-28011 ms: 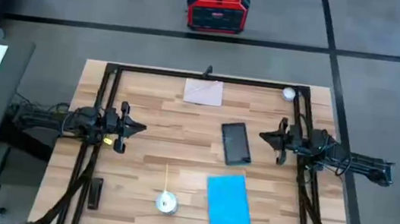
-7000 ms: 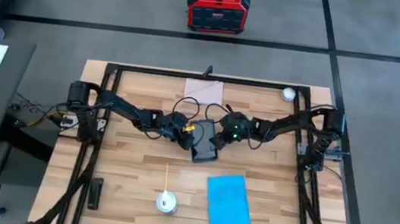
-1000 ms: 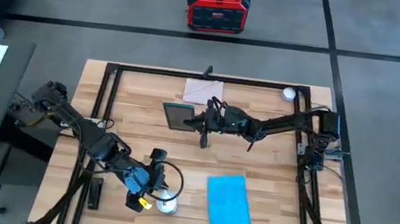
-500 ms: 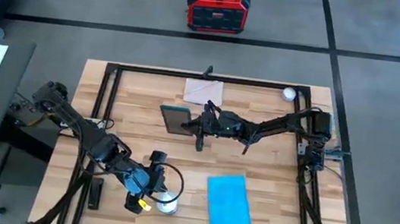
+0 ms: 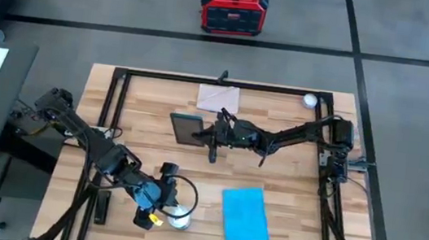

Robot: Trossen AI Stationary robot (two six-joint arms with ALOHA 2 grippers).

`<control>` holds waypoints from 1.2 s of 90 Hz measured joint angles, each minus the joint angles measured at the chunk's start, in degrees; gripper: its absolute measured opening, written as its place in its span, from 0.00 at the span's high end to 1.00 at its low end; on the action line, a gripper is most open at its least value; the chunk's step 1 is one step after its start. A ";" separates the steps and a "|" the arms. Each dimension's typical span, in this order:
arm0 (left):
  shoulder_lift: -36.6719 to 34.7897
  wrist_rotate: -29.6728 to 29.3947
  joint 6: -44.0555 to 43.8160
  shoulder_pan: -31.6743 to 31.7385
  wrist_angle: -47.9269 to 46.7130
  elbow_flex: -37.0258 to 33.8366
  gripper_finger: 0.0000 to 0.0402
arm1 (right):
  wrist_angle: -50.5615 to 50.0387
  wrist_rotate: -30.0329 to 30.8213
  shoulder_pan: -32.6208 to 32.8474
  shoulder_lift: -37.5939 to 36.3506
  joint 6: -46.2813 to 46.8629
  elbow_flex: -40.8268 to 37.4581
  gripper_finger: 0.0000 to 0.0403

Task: Apply microfiber cloth
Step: Spray the front of the tablet using the spray bottle

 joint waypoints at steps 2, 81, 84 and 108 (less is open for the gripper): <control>0.00 0.16 0.00 0.08 0.00 0.00 1.00 | 0.02 0.00 0.00 0.00 0.00 0.00 0.97; 1.73 2.53 -1.81 0.83 -0.60 0.10 1.00 | -0.66 0.13 -0.48 0.00 -0.02 -0.07 0.97; 1.73 2.53 -2.06 0.83 -0.51 -0.07 1.00 | -0.66 0.13 -0.48 0.00 -0.02 -0.07 0.97; 1.66 2.27 -2.84 0.81 0.42 -1.44 1.00 | -0.66 0.14 -0.48 0.00 -0.02 -0.07 0.97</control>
